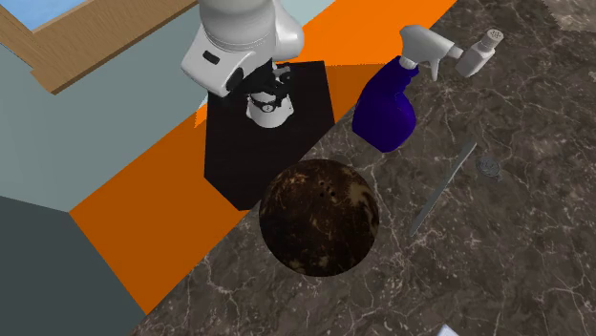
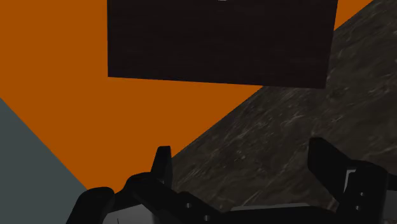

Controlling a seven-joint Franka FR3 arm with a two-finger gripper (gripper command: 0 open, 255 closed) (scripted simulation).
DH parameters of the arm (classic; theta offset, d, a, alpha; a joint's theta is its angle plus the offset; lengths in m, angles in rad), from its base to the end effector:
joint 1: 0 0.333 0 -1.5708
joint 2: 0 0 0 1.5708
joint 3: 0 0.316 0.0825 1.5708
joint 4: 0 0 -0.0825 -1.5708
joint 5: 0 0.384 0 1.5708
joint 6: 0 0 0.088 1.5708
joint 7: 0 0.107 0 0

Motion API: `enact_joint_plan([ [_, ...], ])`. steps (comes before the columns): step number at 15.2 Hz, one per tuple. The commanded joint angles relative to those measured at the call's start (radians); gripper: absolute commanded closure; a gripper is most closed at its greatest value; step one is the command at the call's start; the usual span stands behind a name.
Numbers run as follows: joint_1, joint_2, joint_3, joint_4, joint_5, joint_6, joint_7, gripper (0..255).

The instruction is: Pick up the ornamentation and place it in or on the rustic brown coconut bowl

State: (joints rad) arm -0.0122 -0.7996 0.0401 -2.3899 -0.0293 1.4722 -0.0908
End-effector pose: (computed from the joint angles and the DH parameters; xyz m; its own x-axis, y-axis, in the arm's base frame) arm 0.2912 0.0081 0.5707 0.9874 0.0998 -0.1228 0.1063 -0.9932 0.0471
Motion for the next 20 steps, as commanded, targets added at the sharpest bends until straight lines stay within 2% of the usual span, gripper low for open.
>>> enact_joint_plan([
  [1, 0.000, 0.000, 0.000, 0.000, 0.000, 0.000, 0.000, 0],
  [11, 0.061, 0.173, 0.194, 0.121, 0.150, 0.091, 0.220, 0],
  [20, 0.085, 0.398, 0.362, 0.320, 0.192, 0.167, 0.421, 0],
])
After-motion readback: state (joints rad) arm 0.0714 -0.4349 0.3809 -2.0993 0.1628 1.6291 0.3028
